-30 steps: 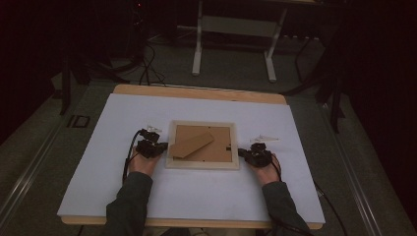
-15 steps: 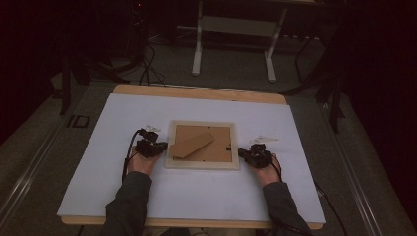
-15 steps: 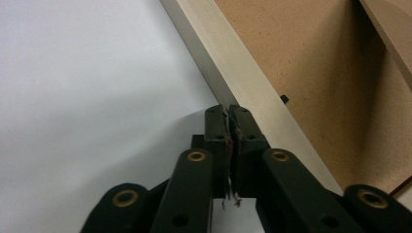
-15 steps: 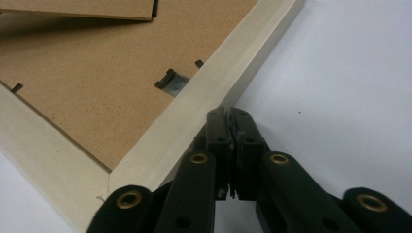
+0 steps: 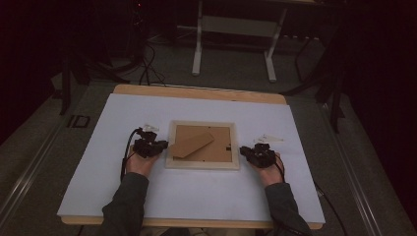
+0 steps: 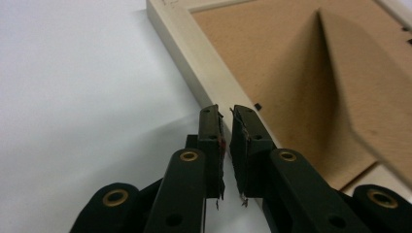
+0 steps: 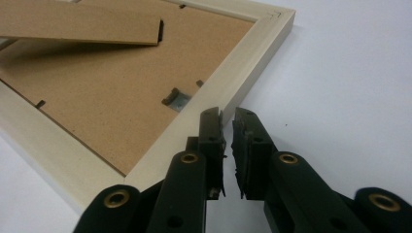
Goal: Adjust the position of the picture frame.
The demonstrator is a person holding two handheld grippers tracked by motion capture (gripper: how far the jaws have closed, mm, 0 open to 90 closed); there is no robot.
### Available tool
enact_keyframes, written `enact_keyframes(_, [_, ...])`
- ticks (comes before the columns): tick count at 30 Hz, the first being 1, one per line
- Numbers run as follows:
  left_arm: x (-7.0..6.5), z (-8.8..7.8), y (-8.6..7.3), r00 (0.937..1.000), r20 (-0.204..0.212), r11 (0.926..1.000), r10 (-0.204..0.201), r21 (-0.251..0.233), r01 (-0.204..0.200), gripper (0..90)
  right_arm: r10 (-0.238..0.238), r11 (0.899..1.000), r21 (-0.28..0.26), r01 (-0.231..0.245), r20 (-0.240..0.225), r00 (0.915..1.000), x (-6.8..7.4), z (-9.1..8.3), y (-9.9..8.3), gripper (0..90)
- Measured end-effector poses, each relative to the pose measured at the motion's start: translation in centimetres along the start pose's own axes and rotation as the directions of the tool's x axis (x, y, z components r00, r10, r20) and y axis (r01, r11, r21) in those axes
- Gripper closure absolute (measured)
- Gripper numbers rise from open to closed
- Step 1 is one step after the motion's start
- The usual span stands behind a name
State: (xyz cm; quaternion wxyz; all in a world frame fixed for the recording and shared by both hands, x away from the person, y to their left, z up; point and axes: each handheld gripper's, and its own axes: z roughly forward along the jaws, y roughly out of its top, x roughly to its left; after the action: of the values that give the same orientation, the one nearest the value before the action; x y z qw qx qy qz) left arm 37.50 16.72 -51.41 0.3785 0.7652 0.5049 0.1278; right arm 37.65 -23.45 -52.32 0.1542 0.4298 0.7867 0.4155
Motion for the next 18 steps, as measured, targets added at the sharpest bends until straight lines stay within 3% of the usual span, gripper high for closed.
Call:
enact_keyframes(7, [0.0,-0.8,0.2,0.9996,0.021,0.9996,-0.019,-0.022,0.020,81.2,0.004,1.000,-0.011,-0.004,-0.006,1.0000,0.0,-0.3,0.1,78.8])
enact_keyframes(18, [-0.8,-2.0,1.0,0.9982,0.060,0.9990,0.000,-0.045,0.002,78.6,0.004,1.000,-0.019,-0.005,-0.012,0.9999,0.0,-0.7,0.1,76.7])
